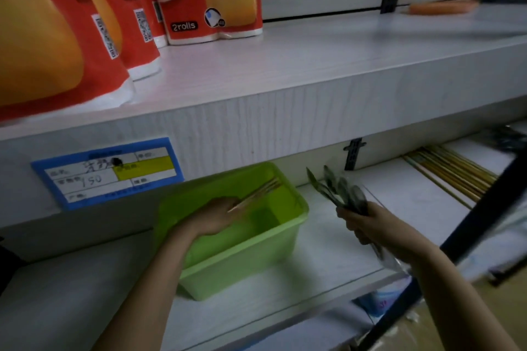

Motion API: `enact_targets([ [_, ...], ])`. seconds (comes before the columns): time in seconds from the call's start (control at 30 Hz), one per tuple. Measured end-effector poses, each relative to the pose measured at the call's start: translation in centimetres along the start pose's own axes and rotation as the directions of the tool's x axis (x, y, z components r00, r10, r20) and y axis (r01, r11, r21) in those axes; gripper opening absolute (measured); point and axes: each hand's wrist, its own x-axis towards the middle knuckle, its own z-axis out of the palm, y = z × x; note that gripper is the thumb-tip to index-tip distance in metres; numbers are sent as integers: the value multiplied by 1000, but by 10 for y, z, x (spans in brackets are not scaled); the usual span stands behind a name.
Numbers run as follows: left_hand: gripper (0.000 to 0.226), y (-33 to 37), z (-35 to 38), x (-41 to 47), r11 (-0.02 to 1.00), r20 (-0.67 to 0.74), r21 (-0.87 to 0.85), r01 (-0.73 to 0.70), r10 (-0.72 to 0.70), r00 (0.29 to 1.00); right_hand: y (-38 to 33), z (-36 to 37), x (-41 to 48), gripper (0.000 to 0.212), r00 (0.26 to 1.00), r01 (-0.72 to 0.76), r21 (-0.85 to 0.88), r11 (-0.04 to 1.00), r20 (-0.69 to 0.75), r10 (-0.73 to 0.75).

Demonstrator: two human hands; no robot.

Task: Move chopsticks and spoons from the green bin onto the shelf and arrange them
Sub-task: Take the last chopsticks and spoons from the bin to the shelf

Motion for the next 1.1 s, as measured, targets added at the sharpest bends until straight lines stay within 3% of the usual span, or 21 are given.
enact_targets([
  [0.17, 19, 55, -12, -9, 985, -83, -143, -94, 83, 993, 13, 0, -22, 21, 989, -10, 350, 937, -136, 61],
  [0.27, 19, 91, 10, -11, 960, -99, -180, -214, 199, 975, 23, -6, -41, 20, 979, 18, 446, 895, -191, 75],
  [0.4, 19, 131, 56, -15, 881, -76, -332, -337, 331, 940, 41, -21, -76, 21, 961, 85, 451, 889, -273, 47],
  [0.53, 21, 168, 101, -19, 861, -49, -349, -370, 378, 925, 64, -46, -119, 28, 940, 105, 442, 891, -337, 56],
  [0.87, 18, 272, 194, -33, 803, 6, -503, -319, 373, 928, 127, -129, -204, 24, 904, 58, 445, 894, -402, 142],
  [1.1, 17, 337, 248, -15, 803, 12, -499, -326, 382, 924, 160, -189, -233, 20, 894, 125, 444, 887, -438, 93],
])
